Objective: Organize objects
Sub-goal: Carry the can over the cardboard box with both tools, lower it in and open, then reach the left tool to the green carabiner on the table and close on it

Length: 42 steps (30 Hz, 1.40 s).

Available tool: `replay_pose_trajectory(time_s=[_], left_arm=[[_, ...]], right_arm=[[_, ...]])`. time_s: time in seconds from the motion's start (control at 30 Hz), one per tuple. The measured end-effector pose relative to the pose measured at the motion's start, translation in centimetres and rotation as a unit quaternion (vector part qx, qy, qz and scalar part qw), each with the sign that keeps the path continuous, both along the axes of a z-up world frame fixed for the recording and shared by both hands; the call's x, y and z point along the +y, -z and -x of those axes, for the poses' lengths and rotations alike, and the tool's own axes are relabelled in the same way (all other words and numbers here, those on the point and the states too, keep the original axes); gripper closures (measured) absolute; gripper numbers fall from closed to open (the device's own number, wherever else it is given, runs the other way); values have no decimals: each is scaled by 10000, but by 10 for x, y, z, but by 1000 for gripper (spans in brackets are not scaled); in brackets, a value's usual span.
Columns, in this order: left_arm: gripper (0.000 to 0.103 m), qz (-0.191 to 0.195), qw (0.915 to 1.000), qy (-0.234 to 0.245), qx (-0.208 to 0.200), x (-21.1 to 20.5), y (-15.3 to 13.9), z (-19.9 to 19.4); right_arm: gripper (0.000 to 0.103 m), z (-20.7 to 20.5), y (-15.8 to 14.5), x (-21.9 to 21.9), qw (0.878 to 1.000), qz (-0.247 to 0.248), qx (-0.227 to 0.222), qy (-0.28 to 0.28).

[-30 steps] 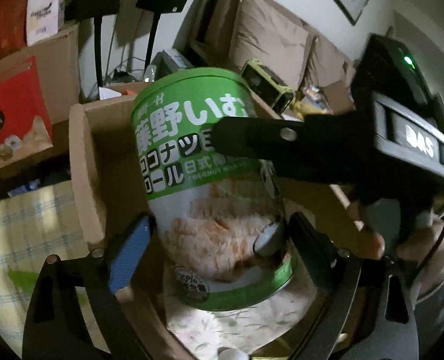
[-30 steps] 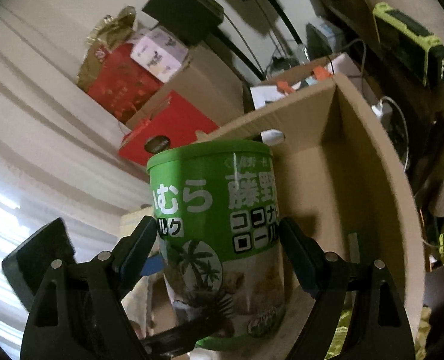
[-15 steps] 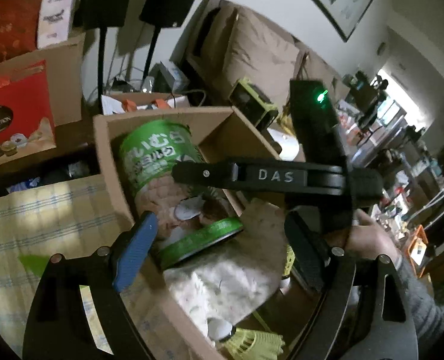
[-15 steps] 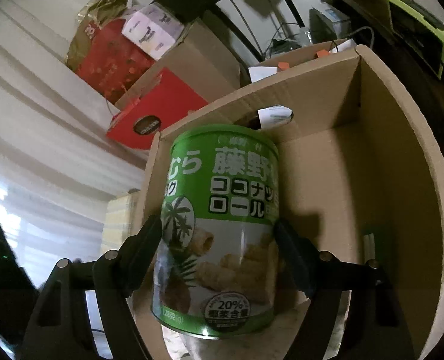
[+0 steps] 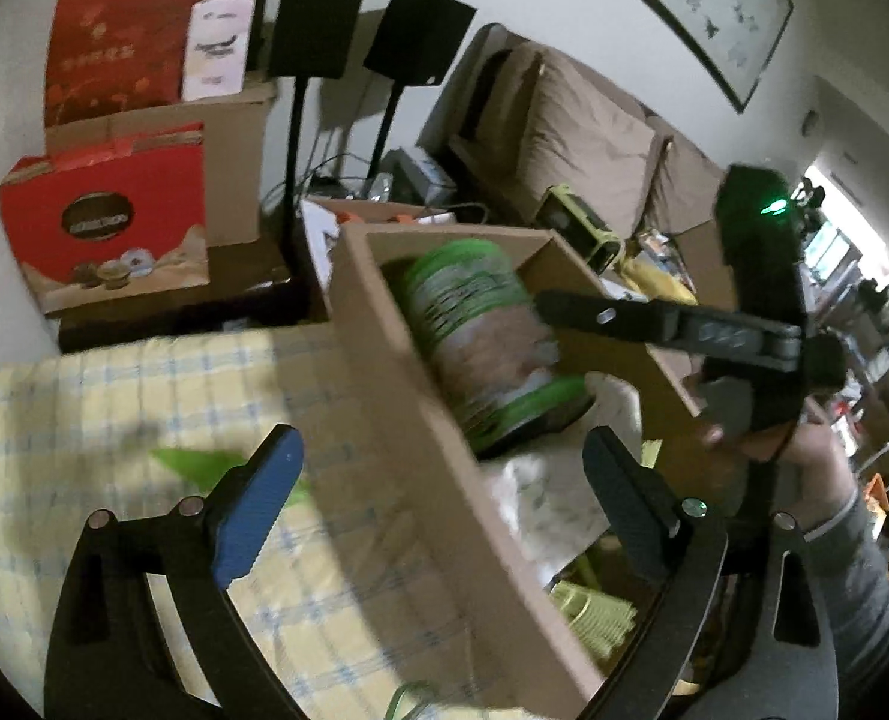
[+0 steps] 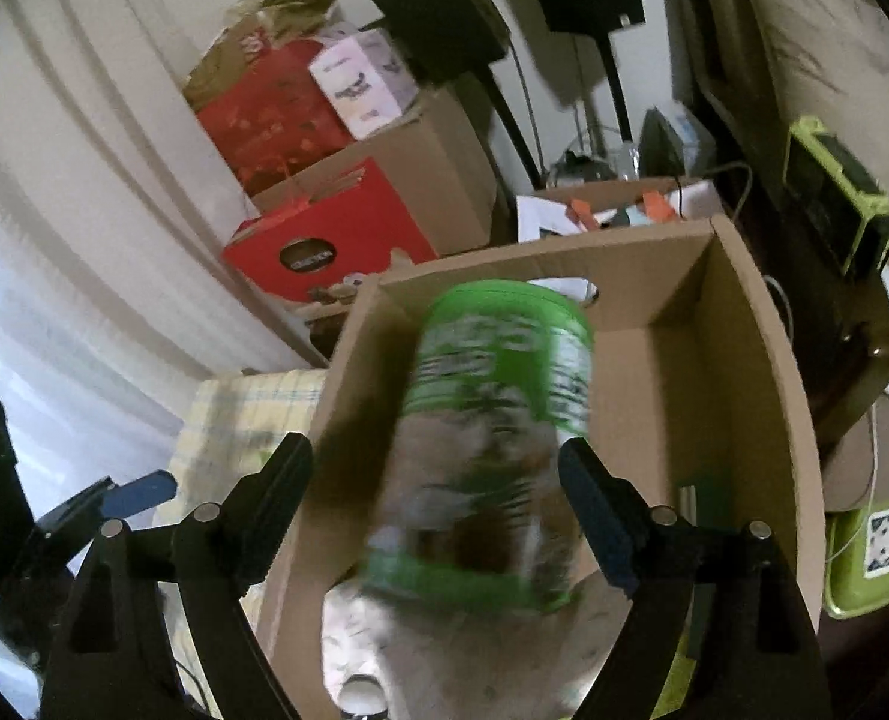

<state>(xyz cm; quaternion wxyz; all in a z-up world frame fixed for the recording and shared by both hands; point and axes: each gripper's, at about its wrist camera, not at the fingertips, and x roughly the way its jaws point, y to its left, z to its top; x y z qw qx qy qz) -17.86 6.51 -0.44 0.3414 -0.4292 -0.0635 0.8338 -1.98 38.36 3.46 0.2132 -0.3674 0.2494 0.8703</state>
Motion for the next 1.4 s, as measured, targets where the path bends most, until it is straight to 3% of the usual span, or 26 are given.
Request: replay_pose_trajectory(time_s=[0.27,0.4,0.77,0.97,1.17,1.4], left_arm=[[7,511,9987,-14,-75,-33,20,-26],[0,441,9987,-57,-267,-48,29,-38],[0,521,9977,125,-421,-62,47,-67],[0,1169,9923,372,-169,-51,64,-87],[0,1454,9865,723,193,-35,80,-105],[8,1756,9773,1168,199,-17,97,-109]], right_arm=[[12,-3,-17,-57,9992,-384,12,-120],[4,-6,-21,-83,9980,-619,-4,-116],[0,-13,-22,-137,9949,-927,-49,-390],[0,-16,-17,-155,9951,-916,-143,-339],[0,-21,-16,-173,9949,-941,-154,-341],[0,-34,-23,-179,9961,-856,54,-227]])
